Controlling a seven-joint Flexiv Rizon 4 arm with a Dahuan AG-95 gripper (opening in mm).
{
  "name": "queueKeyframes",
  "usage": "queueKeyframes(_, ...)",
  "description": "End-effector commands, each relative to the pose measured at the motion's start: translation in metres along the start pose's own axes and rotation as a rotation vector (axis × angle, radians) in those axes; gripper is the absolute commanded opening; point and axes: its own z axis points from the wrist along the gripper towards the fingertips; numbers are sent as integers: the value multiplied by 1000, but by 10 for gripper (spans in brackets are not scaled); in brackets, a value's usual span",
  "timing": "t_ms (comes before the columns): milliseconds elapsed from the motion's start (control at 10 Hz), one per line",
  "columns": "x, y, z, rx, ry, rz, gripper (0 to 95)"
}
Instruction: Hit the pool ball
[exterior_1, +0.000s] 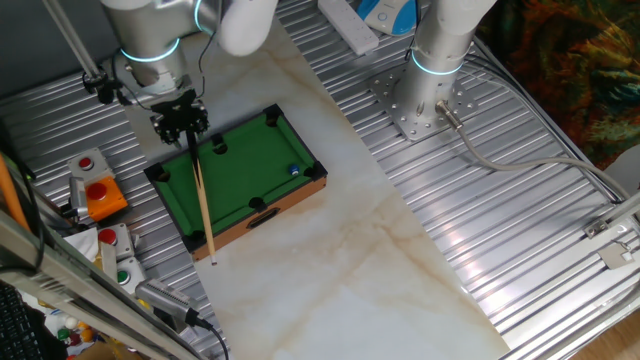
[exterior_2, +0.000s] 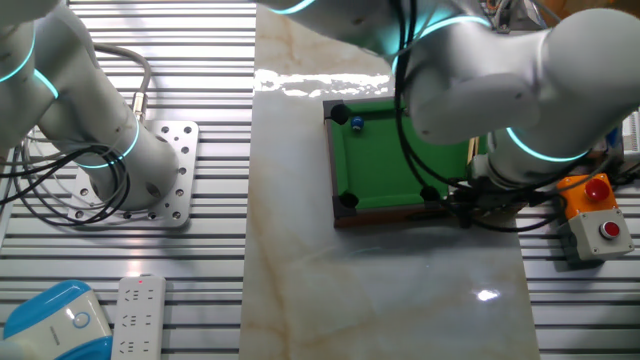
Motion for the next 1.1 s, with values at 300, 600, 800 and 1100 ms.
queueKeyframes(300, 8, -6, -17, -21, -6, -41, 0)
queueKeyframes(600, 32, -17, -35, -36, -14, -102, 0)
queueKeyframes(800, 51, -19, -46, -55, -15, -161, 0)
queueKeyframes(1100, 58, -25, -51, -62, 17, -357, 0)
